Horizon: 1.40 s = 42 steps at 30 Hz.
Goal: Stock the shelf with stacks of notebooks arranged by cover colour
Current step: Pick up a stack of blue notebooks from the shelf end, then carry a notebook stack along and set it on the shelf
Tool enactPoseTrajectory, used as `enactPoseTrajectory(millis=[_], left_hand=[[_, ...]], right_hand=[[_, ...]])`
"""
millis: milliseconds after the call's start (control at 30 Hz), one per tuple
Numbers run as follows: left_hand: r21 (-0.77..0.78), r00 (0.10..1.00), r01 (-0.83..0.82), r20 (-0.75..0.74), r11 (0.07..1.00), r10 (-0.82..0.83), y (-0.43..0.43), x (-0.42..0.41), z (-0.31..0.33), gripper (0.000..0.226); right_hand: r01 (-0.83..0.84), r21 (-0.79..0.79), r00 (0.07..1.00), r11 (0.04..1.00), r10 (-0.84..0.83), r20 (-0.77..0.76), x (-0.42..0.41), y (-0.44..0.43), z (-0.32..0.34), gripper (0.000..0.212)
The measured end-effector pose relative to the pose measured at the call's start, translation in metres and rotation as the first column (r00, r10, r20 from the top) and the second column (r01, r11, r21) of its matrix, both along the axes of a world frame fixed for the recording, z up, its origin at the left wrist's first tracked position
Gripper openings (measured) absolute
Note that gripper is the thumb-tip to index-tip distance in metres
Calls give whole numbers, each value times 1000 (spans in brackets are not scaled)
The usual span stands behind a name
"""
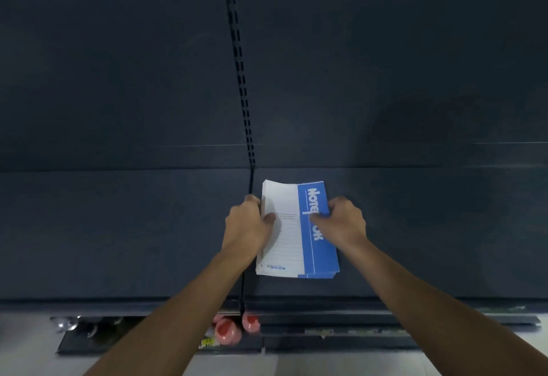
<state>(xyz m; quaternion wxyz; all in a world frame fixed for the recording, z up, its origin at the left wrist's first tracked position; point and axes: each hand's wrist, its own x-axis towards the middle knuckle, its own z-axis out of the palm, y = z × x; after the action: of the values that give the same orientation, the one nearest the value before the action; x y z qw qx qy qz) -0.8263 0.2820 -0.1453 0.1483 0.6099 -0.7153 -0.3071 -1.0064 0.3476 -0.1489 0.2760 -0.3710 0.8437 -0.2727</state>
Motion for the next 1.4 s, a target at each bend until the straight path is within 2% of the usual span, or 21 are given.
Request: enactPoseTrajectory(millis=[200, 333, 400, 500, 600, 667, 733, 833, 1200, 1300, 1400], left_hand=[[-56, 994, 3, 111, 998, 3, 2, 1, -6, 24], [-93, 984, 18, 178, 995, -1, 6, 2, -7, 29], [-98, 988, 5, 154, 995, 10, 5, 8, -4, 30], [-109, 997, -18, 72, 994, 25, 1, 29, 8, 31], [-120, 999, -30, 30, 992, 34, -7, 63, 28, 32], [-146, 998, -28, 43, 989, 35, -15, 92, 43, 30], [-184, 997, -39, 63, 982, 51, -23, 124, 58, 31], [-238, 991, -92, 69, 967, 112, -28, 181, 78, 37], [-383, 953, -232, 96, 894, 288, -27, 458, 115, 39], [-424, 938, -268, 90, 865, 335, -19, 525, 113, 34], [-401, 921, -328, 67, 856, 384, -12, 579, 110, 32]], right_hand=[[-28, -2, 998, 1000, 28, -51, 9, -3, -7, 24], [-79, 81, 981, 994, 92, -171, 14, -5, -2, 33], [-82, 111, 949, 990, 112, -296, 20, -7, 1, 42], [-141, 59, 881, 988, 152, -448, 37, -17, 12, 42], [-331, -21, 858, 943, 292, -423, 71, -36, 30, 42], [-476, -74, 827, 876, 417, -377, 102, -50, 45, 43], [-606, -92, 753, 790, 534, -385, 134, -65, 61, 44], [-716, -82, 655, 693, 626, -423, 188, -87, 81, 43], [-845, -131, 518, 518, 735, -438, 444, -141, 102, 37], [-856, -144, 505, 496, 744, -437, 507, -149, 100, 36], [-866, -141, 490, 479, 762, -423, 559, -154, 99, 36]])
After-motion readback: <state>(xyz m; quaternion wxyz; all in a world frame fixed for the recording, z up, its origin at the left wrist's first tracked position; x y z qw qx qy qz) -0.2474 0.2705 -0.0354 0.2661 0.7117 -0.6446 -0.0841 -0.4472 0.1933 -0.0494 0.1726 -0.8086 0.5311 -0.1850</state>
